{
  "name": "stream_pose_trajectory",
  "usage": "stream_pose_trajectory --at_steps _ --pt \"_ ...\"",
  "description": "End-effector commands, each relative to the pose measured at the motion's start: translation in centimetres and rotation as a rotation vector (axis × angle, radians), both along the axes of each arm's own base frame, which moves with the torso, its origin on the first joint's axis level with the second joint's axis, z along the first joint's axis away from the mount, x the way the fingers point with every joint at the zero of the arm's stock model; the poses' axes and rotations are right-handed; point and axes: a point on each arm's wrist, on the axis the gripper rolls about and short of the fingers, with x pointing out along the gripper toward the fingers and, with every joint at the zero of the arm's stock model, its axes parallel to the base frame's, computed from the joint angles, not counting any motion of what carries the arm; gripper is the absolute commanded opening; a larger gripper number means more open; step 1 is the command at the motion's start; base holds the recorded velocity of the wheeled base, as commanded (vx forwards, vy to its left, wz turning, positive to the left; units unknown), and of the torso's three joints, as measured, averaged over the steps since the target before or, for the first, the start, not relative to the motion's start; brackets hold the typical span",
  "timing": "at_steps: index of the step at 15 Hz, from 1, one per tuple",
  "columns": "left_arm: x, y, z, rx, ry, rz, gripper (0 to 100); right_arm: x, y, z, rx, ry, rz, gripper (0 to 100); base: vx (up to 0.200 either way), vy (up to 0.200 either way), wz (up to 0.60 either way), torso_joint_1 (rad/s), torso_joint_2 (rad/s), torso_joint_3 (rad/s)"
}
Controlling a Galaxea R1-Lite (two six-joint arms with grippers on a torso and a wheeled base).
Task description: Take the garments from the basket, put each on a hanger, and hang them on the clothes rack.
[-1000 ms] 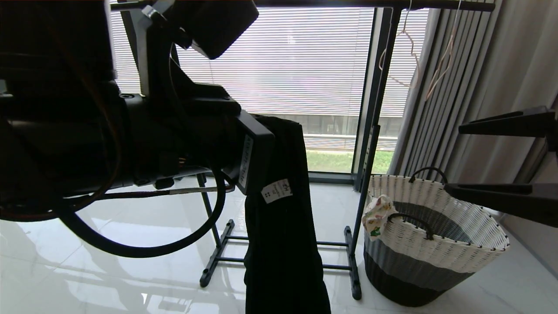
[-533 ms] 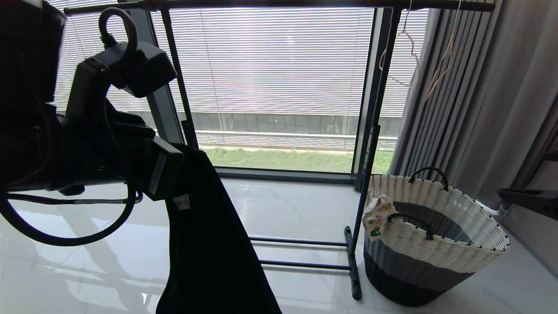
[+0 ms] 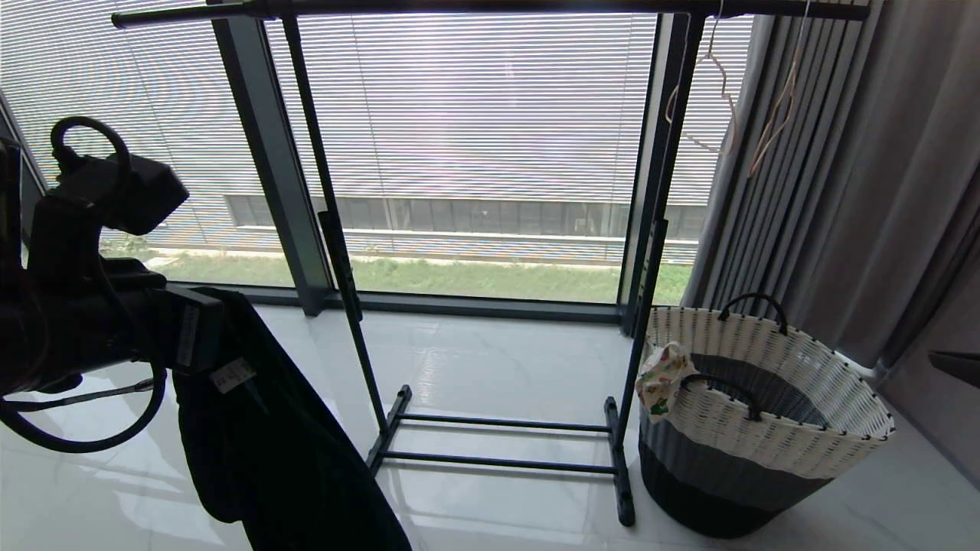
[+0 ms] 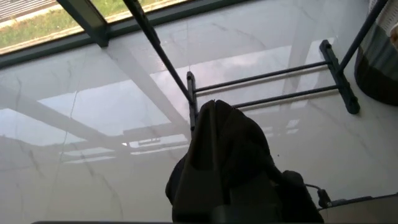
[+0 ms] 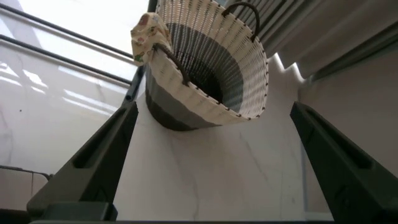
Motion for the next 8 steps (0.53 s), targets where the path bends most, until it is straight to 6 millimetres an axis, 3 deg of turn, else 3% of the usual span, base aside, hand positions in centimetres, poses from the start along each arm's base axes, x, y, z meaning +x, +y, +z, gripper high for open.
stream_pose_trajectory --at_steps 1,6,8 --pt "-0.94 0.46 -1.20 -0.004 0.019 0.018 0 0.05 -0.04 -0.20 0.000 0.004 -0.004 100 0.000 0.000 0.00 0.000 0.00 0.000" --pt "-0.83 0.55 -1.43 -0.008 0.002 0.024 0 0.12 -0.39 -0.48 0.007 0.004 -0.035 100 0.000 0.000 0.00 0.000 0.00 0.000" --pt "-0.83 0.55 -1.53 -0.006 0.003 0.023 0 0.12 -0.39 -0.44 0.007 0.002 -0.035 100 0.000 0.000 0.00 0.041 -0.21 -0.186"
